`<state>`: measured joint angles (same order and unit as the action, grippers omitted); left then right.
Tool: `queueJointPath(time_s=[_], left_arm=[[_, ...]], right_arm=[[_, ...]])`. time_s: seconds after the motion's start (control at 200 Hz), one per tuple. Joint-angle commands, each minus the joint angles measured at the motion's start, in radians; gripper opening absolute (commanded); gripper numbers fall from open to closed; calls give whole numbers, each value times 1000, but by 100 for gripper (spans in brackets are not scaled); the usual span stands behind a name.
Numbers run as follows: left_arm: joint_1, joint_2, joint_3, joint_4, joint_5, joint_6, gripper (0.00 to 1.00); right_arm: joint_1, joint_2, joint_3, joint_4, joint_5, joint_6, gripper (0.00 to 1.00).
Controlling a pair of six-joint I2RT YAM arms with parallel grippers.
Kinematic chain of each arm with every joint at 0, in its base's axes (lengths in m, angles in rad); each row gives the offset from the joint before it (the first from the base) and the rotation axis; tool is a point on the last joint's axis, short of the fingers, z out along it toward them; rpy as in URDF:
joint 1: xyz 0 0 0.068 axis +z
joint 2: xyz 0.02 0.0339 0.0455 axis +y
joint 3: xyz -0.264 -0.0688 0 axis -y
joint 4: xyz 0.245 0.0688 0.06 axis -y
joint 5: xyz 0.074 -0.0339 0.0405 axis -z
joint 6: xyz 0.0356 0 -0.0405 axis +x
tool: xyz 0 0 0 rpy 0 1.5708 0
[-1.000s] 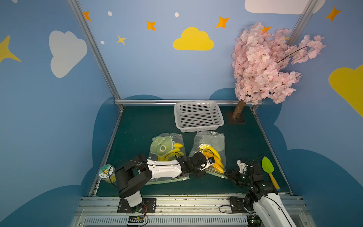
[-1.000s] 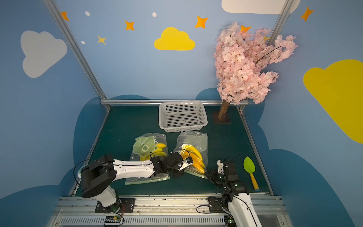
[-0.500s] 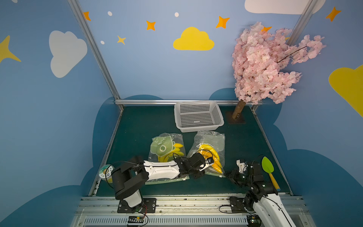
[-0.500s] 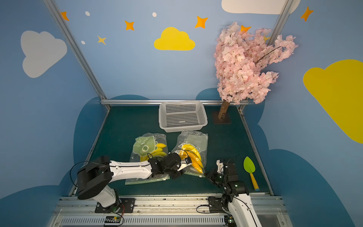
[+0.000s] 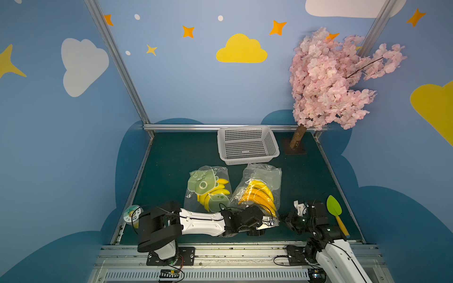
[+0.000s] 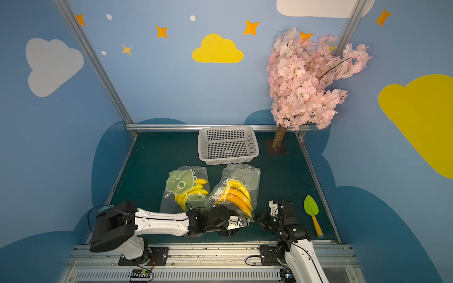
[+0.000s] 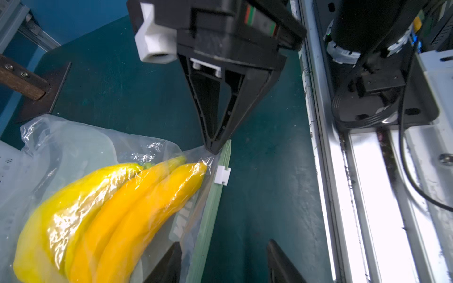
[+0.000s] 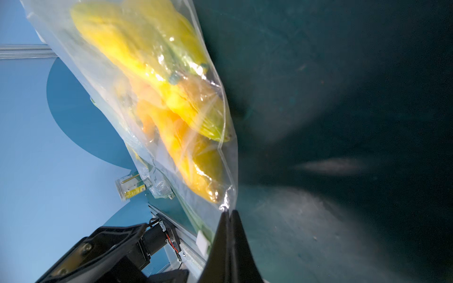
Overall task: Open the zip-top bag and take out the banana
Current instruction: Unzip the zipper on the zipper food storage bag.
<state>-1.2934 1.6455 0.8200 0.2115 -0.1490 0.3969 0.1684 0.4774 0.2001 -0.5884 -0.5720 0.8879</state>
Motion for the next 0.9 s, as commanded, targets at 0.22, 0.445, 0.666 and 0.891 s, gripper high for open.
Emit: queueJointPath(time_s=[0.22, 0.445, 0.666, 0.891], left_arm=[[-44, 109, 45, 187, -107, 134, 44], [-56, 130, 54, 249, -133, 152, 38], [-60, 154, 66, 259, -142, 180, 34], [-62, 167, 52, 260, -142, 194, 32]], right_arm=[[11, 24, 66, -46, -45, 22, 0], [12, 35, 69, -50, -49, 17, 0], [13, 49, 71, -39, -59, 16, 0], [12, 53, 68, -36, -61, 10, 0]])
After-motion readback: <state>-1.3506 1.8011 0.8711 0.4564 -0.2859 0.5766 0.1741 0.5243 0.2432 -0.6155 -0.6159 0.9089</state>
